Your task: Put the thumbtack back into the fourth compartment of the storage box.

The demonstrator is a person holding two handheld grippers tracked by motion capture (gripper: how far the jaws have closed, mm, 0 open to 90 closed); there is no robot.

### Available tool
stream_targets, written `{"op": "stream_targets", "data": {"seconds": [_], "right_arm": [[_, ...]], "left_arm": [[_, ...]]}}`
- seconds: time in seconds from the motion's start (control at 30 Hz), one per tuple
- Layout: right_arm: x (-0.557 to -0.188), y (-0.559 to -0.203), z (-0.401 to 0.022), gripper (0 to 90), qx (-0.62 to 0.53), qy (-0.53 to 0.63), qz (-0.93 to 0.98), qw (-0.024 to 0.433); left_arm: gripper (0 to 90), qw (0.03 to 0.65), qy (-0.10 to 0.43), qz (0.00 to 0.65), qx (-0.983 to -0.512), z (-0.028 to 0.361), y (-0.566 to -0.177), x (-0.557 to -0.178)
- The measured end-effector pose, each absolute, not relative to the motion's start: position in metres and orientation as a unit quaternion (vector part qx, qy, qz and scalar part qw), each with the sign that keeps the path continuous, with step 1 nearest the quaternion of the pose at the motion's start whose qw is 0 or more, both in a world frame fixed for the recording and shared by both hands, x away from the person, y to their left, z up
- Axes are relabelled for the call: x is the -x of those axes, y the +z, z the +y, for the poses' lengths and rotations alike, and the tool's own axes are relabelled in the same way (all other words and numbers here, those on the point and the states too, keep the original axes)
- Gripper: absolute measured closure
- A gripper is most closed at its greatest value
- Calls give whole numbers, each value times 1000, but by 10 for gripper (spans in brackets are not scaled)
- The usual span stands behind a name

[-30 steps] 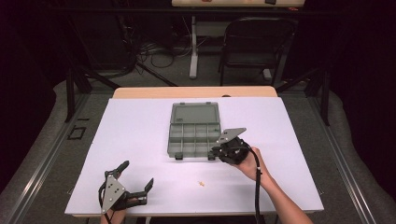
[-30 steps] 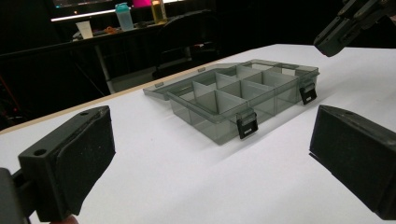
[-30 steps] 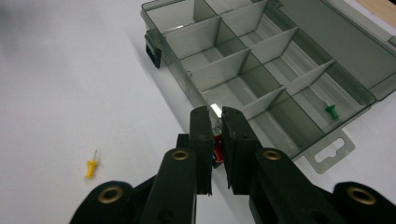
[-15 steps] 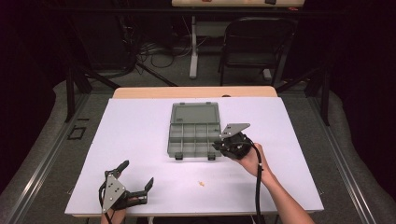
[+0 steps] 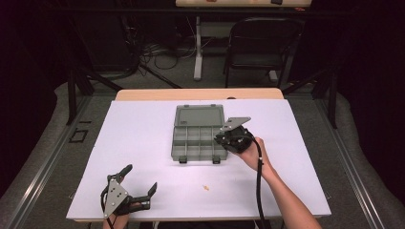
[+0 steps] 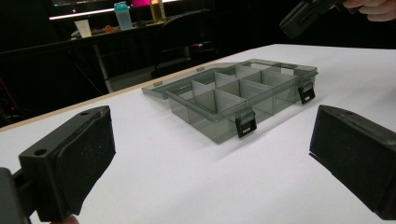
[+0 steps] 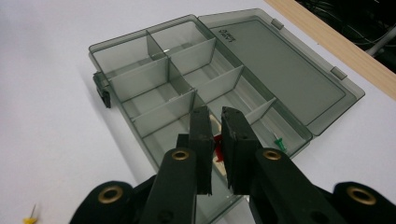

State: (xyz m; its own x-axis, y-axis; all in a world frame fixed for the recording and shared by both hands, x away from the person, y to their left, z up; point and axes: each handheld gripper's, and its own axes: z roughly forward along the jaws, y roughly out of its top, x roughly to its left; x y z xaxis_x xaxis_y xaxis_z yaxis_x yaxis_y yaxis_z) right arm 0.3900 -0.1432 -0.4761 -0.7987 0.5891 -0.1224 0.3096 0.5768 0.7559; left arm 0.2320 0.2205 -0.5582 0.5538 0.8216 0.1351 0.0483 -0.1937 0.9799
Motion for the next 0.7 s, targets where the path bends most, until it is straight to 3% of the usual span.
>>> {"op": "stream_targets", "data": {"seconds": [0.7], "right_arm": [[-429, -491, -137, 830, -281, 373, 864, 186]], "left_arm": [[1, 551, 354, 320, -685, 223, -557, -229]]}}
